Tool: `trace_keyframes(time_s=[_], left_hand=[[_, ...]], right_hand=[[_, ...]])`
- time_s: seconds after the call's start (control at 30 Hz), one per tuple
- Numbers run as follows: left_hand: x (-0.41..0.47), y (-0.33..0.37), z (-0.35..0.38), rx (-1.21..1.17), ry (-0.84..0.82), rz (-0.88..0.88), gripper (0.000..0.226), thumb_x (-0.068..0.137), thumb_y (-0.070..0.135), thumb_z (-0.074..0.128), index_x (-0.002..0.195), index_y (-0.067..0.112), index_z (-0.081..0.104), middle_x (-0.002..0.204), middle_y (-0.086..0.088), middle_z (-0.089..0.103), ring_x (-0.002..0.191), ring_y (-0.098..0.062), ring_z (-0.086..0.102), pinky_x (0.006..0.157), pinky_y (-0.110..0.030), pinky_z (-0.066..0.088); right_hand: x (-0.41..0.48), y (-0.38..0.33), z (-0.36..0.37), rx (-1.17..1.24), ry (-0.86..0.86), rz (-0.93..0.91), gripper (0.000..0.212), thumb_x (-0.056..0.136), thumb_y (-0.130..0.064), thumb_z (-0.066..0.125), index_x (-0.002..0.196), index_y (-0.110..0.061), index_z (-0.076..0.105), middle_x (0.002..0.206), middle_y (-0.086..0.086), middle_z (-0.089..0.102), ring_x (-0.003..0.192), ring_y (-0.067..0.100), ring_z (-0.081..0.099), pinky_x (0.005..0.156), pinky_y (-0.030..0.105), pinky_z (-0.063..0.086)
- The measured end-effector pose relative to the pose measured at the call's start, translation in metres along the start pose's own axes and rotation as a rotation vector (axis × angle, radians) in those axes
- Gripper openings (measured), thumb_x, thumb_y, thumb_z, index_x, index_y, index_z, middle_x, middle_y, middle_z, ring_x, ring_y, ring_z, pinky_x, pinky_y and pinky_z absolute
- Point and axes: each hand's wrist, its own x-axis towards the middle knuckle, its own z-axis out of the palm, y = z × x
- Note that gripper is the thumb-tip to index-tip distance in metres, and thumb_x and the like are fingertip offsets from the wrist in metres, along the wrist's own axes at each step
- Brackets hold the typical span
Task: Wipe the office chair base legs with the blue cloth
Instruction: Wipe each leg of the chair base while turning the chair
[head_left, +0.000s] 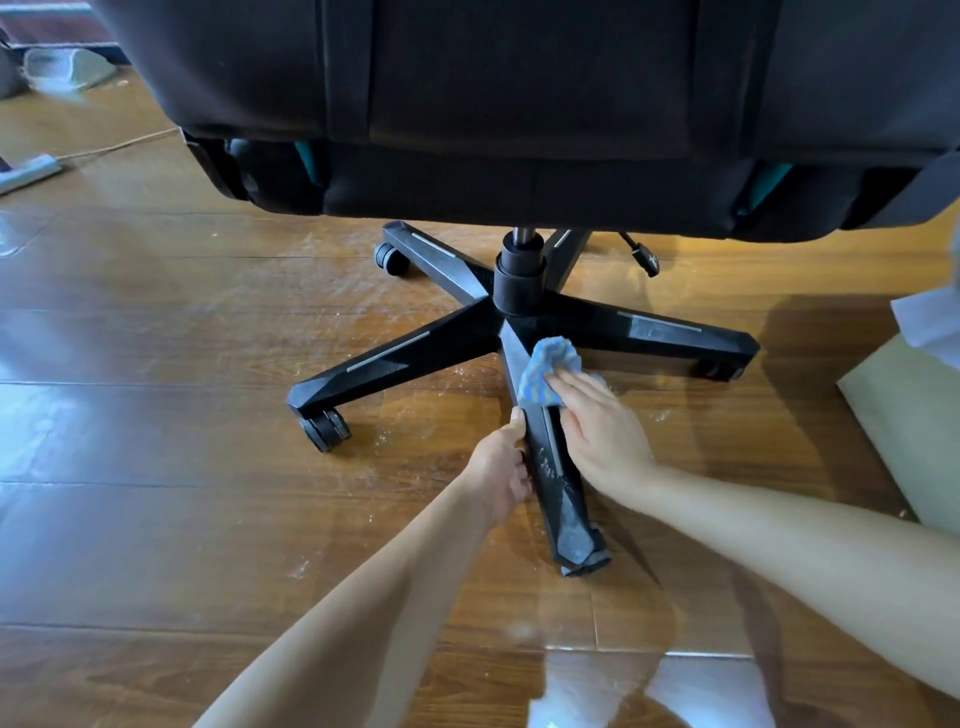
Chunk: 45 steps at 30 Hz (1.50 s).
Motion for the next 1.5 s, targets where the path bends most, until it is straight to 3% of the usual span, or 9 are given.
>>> trace_keyframes(time_s=[0.27,0.47,0.67,0.83,1.0,1.2,1.27,1.4,1.5], left_hand=[[-0.008,0.004,0.004,0.009,0.018,-0.021,0.065,0.109,0.052,0.052,0.152,0.005,0.052,0.151,-0.017,0.06,0.139,-0.036,0.058,0.121,-0.054,0.043],[-0.01,0.006,0.005,0.009,0.018,-0.027,0.067,0.108,0.052,0.054,0.154,0.003,0.05,0.152,-0.017,0.059,0.138,-0.035,0.058,0.12,-0.052,0.044],[-0.012,0.006,0.004,0.016,0.004,-0.035,0.07,0.108,0.053,0.053,0.157,0.003,0.047,0.156,-0.018,0.055,0.143,-0.034,0.054,0.124,-0.052,0.04],[-0.014,0.007,0.006,0.05,0.027,-0.036,0.073,0.108,0.055,0.052,0.157,0.002,0.046,0.157,-0.017,0.056,0.144,-0.033,0.054,0.125,-0.05,0.038],[-0.019,0.007,0.005,0.039,-0.006,0.001,0.061,0.11,0.052,0.049,0.149,0.006,0.056,0.144,-0.013,0.066,0.132,-0.029,0.064,0.119,-0.048,0.047],[-0.019,0.006,0.003,0.031,-0.025,0.011,0.067,0.108,0.054,0.051,0.156,0.006,0.049,0.154,-0.012,0.058,0.141,-0.029,0.057,0.122,-0.047,0.042],[-0.018,0.004,0.004,0.021,-0.01,0.011,0.072,0.106,0.056,0.054,0.157,0.005,0.047,0.155,-0.013,0.057,0.142,-0.03,0.056,0.123,-0.048,0.041],[-0.016,0.004,0.003,0.034,-0.015,0.012,0.071,0.107,0.056,0.052,0.155,0.005,0.049,0.151,-0.015,0.06,0.138,-0.033,0.059,0.121,-0.05,0.044],[-0.015,-0.001,0.0,-0.003,-0.028,0.021,0.068,0.108,0.052,0.054,0.156,0.004,0.048,0.154,-0.015,0.058,0.142,-0.032,0.056,0.123,-0.05,0.041]], right_hand=[[0.082,-0.014,-0.005,-0.123,-0.051,0.039,0.05,0.108,-0.017,0.038,0.158,-0.016,0.039,0.167,0.0,0.032,0.155,0.019,0.025,0.125,0.038,0.027],[0.066,-0.019,-0.006,-0.301,-0.109,-0.125,0.05,0.105,-0.018,0.042,0.155,-0.012,0.043,0.162,0.001,0.041,0.152,0.015,0.029,0.12,0.035,0.036],[0.108,-0.05,-0.008,-0.268,-0.173,-0.068,0.048,0.1,-0.012,0.042,0.148,-0.013,0.048,0.159,0.003,0.043,0.147,0.022,0.033,0.113,0.047,0.042],[0.112,-0.05,-0.008,-0.231,-0.215,-0.099,0.061,0.102,-0.004,0.038,0.161,-0.019,0.033,0.17,-0.004,0.024,0.157,0.016,0.018,0.119,0.045,0.032],[0.078,-0.03,-0.009,-0.264,-0.14,-0.11,0.062,0.098,-0.004,0.046,0.158,-0.017,0.038,0.167,-0.002,0.033,0.155,0.014,0.025,0.119,0.038,0.037],[0.072,-0.008,-0.018,-0.273,-0.146,-0.16,0.068,0.094,0.003,0.044,0.159,-0.017,0.038,0.166,-0.003,0.036,0.154,0.013,0.026,0.123,0.037,0.032],[0.091,-0.018,-0.019,-0.265,-0.162,-0.133,0.067,0.093,0.002,0.046,0.157,-0.02,0.041,0.164,-0.006,0.038,0.153,0.014,0.027,0.12,0.041,0.036],[0.108,-0.034,-0.022,-0.357,-0.193,-0.112,0.054,0.09,-0.002,0.05,0.14,-0.023,0.05,0.141,-0.004,0.048,0.137,0.024,0.04,0.098,0.051,0.05],[0.095,-0.031,-0.02,-0.354,-0.191,-0.132,0.061,0.087,0.001,0.048,0.145,-0.021,0.048,0.146,-0.004,0.046,0.14,0.022,0.036,0.097,0.047,0.05]])
